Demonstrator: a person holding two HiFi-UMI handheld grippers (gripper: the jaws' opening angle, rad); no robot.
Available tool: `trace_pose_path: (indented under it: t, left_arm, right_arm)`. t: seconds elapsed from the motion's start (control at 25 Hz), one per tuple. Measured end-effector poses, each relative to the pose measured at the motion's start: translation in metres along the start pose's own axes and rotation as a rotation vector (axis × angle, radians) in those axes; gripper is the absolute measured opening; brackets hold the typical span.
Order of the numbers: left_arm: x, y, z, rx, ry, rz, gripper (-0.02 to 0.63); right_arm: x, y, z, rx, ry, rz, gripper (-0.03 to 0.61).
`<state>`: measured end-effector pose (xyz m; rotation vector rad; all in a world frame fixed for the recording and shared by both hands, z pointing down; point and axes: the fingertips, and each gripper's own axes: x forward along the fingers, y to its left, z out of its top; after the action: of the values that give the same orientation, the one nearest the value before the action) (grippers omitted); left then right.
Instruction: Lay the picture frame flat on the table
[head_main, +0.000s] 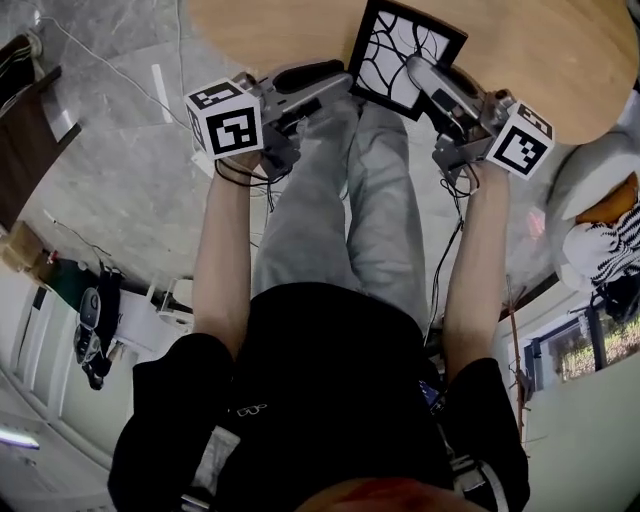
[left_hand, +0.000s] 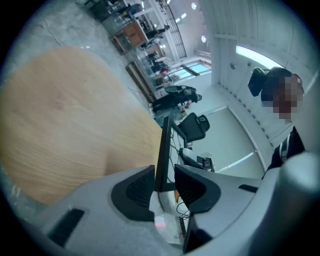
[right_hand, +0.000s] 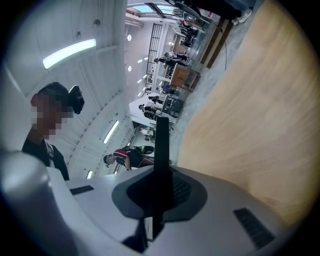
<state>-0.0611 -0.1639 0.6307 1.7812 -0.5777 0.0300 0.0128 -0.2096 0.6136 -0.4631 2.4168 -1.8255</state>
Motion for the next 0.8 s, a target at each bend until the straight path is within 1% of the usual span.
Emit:
trace_pose_path:
  t: [0.08,0.12,0.16,0.32,0.44,0.56,0.8]
  left_arm:
    - [-0.014,0.009,-0.003,-0.030,-0.058,0.053,0.105]
    - [-0.017,0.014,-0.002,-0.042,-0.072,0.073,0.074]
    - [-0.018,0.020,-0.001,-0.053,-0.078,0.091,0.028]
    - [-0.012,0.032,-0.007,-0.075,-0.073,0.137,0.012]
    - [-0.003,0.028,-0.015,-0.084,-0.062,0.141,0.011]
    - [0.002,0.027,-0.019,-0.091,-0.052,0.135,0.011]
    - [0.014,0.020,-0.034,-0.148,-0.031,0.103,0.011]
  right_arm:
    - [0.007,-0.023,0.008,-0.015,0.012,-0.062,0.025]
    - [0.012,-0.038,0.014,-0.017,0.027,-0.096,0.026]
    - [0.018,-0.054,0.018,-0.016,0.046,-0.129,0.026]
    - [0.035,-0.099,0.024,0.001,0.106,-0.233,0.026]
    - [0.040,-0.116,0.027,0.007,0.122,-0.299,0.025]
    - [0.049,-0.126,0.029,0.001,0.142,-0.334,0.026]
    - [0.048,-0.140,0.032,0.009,0.150,-0.398,0.026]
